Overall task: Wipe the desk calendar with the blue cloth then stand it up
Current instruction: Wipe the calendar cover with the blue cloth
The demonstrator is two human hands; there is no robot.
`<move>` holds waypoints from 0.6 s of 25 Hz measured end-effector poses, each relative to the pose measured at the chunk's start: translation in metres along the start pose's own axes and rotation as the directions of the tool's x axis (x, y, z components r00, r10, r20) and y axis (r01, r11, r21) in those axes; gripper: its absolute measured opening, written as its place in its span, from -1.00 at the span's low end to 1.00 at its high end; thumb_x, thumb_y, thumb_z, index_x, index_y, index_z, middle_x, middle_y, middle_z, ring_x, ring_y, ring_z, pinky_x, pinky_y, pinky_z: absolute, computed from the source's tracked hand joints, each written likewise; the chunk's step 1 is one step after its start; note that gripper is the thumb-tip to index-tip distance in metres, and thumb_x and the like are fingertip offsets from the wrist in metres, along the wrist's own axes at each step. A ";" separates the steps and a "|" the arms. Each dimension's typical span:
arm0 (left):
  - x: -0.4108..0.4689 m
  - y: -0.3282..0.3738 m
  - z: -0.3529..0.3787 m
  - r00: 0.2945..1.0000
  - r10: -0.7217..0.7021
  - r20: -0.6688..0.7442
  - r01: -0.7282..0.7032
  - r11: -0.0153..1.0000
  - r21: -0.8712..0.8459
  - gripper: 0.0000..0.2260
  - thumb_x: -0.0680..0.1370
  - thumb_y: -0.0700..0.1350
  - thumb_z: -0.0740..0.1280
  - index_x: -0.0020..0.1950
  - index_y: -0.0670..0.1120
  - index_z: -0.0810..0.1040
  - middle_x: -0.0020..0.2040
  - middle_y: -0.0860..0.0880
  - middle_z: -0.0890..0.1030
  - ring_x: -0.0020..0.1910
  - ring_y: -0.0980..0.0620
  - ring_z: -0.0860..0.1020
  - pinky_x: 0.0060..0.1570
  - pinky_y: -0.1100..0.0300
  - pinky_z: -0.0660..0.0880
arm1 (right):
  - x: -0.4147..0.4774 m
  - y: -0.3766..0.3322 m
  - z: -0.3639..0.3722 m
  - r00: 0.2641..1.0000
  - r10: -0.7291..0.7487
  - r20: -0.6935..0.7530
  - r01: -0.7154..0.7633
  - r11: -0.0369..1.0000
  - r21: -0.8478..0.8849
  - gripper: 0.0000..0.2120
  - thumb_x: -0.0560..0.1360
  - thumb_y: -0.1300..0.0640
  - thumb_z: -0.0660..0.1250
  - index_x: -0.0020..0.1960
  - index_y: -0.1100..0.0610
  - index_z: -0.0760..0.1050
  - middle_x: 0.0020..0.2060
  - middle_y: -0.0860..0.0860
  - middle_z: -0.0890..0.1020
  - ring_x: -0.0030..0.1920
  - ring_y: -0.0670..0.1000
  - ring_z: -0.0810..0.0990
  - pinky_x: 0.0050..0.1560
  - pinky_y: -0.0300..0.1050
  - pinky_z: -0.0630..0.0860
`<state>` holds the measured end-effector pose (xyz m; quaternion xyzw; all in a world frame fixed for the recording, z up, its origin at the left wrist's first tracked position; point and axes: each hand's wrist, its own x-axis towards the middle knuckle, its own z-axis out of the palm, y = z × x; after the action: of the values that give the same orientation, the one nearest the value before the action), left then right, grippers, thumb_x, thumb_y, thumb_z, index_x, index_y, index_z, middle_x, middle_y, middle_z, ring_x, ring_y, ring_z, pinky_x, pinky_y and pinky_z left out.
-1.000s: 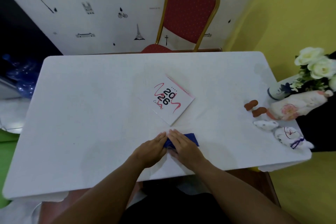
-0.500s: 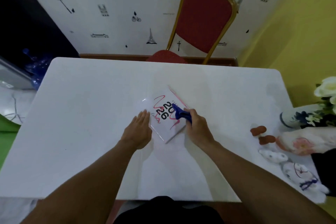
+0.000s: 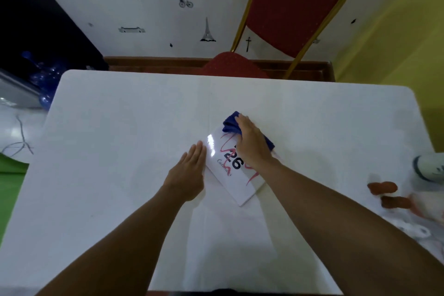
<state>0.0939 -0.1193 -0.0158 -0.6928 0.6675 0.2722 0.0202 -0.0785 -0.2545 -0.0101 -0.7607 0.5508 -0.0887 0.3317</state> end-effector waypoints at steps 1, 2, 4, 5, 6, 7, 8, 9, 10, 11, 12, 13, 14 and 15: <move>0.000 -0.001 0.002 1.000 0.007 0.002 -0.007 1.000 -0.004 -0.34 0.58 -0.20 0.08 0.55 -0.12 -0.26 0.58 -0.10 -0.25 0.50 0.02 -0.30 0.48 0.10 -0.18 | 0.000 0.000 0.008 0.998 -0.029 0.053 0.031 0.998 -0.046 -0.42 0.69 0.33 0.16 0.67 0.12 0.11 0.66 0.08 0.18 0.66 0.13 0.11 0.60 0.03 0.15; 0.001 -0.003 0.003 1.000 0.006 0.006 -0.006 1.000 -0.009 -0.33 0.58 -0.20 0.10 0.55 -0.11 -0.27 0.58 -0.09 -0.26 0.49 0.02 -0.31 0.47 0.10 -0.19 | 0.000 0.001 0.015 0.994 -0.062 0.095 0.071 0.993 -0.096 -0.35 0.68 0.35 0.19 0.68 0.11 0.02 0.68 0.05 0.09 0.67 0.12 0.01 0.61 0.02 0.12; 0.002 -0.005 0.004 1.000 -0.001 0.011 0.001 1.000 -0.023 -0.30 0.58 -0.19 0.13 0.55 -0.09 -0.28 0.58 -0.08 -0.27 0.50 0.02 -0.31 0.46 0.11 -0.20 | -0.001 0.007 0.023 0.984 -0.102 0.144 0.125 0.979 -0.162 -0.23 0.65 0.36 0.27 0.69 0.07 -0.07 0.69 0.00 0.00 0.68 0.11 -0.06 0.60 0.03 0.18; 0.002 -0.006 0.004 1.000 0.001 0.014 -0.001 0.999 -0.033 -0.29 0.58 -0.19 0.15 0.55 -0.09 -0.29 0.58 -0.07 -0.27 0.51 0.02 -0.31 0.47 0.11 -0.20 | -0.001 0.009 0.024 0.982 -0.113 0.154 0.138 0.977 -0.164 -0.20 0.63 0.36 0.30 0.70 0.05 -0.07 0.69 -0.02 0.01 0.68 0.11 -0.06 0.58 0.05 0.22; 0.002 -0.006 0.004 1.000 0.007 0.018 -0.006 0.999 -0.044 -0.28 0.58 -0.19 0.16 0.55 -0.08 -0.29 0.58 -0.06 -0.28 0.51 0.03 -0.31 0.47 0.11 -0.19 | -0.001 0.012 0.026 0.977 -0.143 0.160 0.166 0.975 -0.147 -0.20 0.62 0.39 0.30 0.69 0.05 -0.04 0.69 -0.03 0.03 0.67 0.07 -0.06 0.59 0.06 0.21; 0.002 -0.007 0.003 1.000 0.016 0.017 -0.015 0.998 -0.056 -0.27 0.58 -0.20 0.16 0.55 -0.08 -0.29 0.58 -0.05 -0.28 0.51 0.03 -0.31 0.49 0.11 -0.17 | -0.002 0.014 0.028 0.968 -0.188 0.167 0.210 0.970 -0.121 -0.22 0.61 0.42 0.28 0.69 0.06 0.02 0.68 -0.02 0.07 0.66 0.00 -0.07 0.62 0.07 0.18; 0.002 -0.007 0.003 1.000 0.023 0.014 -0.022 0.998 -0.065 -0.27 0.57 -0.21 0.15 0.55 -0.07 -0.29 0.58 -0.04 -0.28 0.51 0.05 -0.31 0.50 0.10 -0.16 | -0.005 0.015 0.029 0.954 -0.237 0.181 0.256 0.962 -0.091 -0.25 0.60 0.45 0.26 0.68 0.08 0.07 0.67 -0.02 0.11 0.63 -0.07 -0.07 0.64 0.07 0.13; 0.001 -0.006 0.002 1.000 0.027 0.012 -0.026 0.997 -0.070 -0.27 0.55 -0.24 0.13 0.55 -0.07 -0.29 0.58 -0.04 -0.28 0.51 0.06 -0.32 0.51 0.11 -0.15 | -0.010 0.015 0.031 0.937 -0.285 0.200 0.303 0.951 -0.064 -0.28 0.60 0.46 0.26 0.66 0.10 0.12 0.66 -0.01 0.15 0.61 -0.10 -0.05 0.65 0.06 0.09; 0.001 -0.006 0.001 1.000 0.028 0.012 -0.027 0.997 -0.069 -0.27 0.54 -0.26 0.12 0.55 -0.08 -0.29 0.57 -0.03 -0.29 0.51 0.06 -0.32 0.51 0.11 -0.15 | -0.017 0.016 0.033 0.918 -0.332 0.215 0.350 0.936 -0.048 -0.29 0.59 0.46 0.28 0.65 0.12 0.17 0.65 0.00 0.18 0.63 -0.07 -0.01 0.66 0.05 0.07; 0.000 -0.006 0.000 1.000 0.028 0.009 -0.027 0.998 -0.065 -0.27 0.53 -0.27 0.11 0.55 -0.08 -0.29 0.57 -0.04 -0.30 0.51 0.05 -0.32 0.51 0.12 -0.16 | -0.025 0.017 0.034 0.900 -0.375 0.221 0.393 0.918 -0.045 -0.30 0.58 0.46 0.30 0.64 0.14 0.20 0.64 0.02 0.22 0.64 -0.02 0.05 0.66 0.06 0.07; 0.000 -0.005 0.001 1.000 0.025 0.003 -0.025 0.998 -0.058 -0.27 0.53 -0.28 0.10 0.55 -0.09 -0.29 0.57 -0.04 -0.30 0.52 0.04 -0.32 0.51 0.13 -0.16 | -0.035 0.020 0.034 0.885 -0.410 0.219 0.430 0.901 -0.052 -0.31 0.56 0.46 0.32 0.63 0.17 0.23 0.63 0.03 0.26 0.65 0.04 0.12 0.66 0.07 0.09; -0.001 -0.005 0.002 1.000 0.025 -0.006 -0.025 0.998 -0.051 -0.28 0.53 -0.28 0.10 0.56 -0.10 -0.28 0.57 -0.05 -0.29 0.53 0.03 -0.30 0.51 0.13 -0.16 | -0.047 0.025 0.034 0.871 -0.443 0.214 0.464 0.884 -0.056 -0.32 0.55 0.47 0.32 0.61 0.19 0.27 0.61 0.05 0.30 0.64 0.09 0.19 0.65 0.08 0.11; -0.001 -0.005 0.002 1.000 0.026 -0.014 -0.027 0.998 -0.048 -0.29 0.54 -0.28 0.09 0.56 -0.11 -0.27 0.58 -0.06 -0.28 0.54 0.01 -0.29 0.51 0.13 -0.16 | -0.058 0.031 0.032 0.852 -0.476 0.219 0.497 0.866 -0.054 -0.34 0.54 0.48 0.31 0.60 0.20 0.30 0.59 0.06 0.34 0.62 0.11 0.23 0.65 0.09 0.12; 0.000 -0.005 0.003 0.999 0.027 -0.019 -0.028 0.998 -0.049 -0.30 0.54 -0.28 0.09 0.56 -0.11 -0.27 0.58 -0.07 -0.28 0.54 0.01 -0.28 0.51 0.13 -0.16 | -0.070 0.040 0.029 0.825 -0.512 0.238 0.537 0.842 -0.046 -0.37 0.55 0.48 0.30 0.58 0.20 0.32 0.58 0.06 0.35 0.62 0.10 0.24 0.65 0.06 0.11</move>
<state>0.0969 -0.1171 -0.0200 -0.6865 0.6701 0.2824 -0.0068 -0.1213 -0.1868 -0.0404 -0.9051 0.2850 -0.0625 0.3094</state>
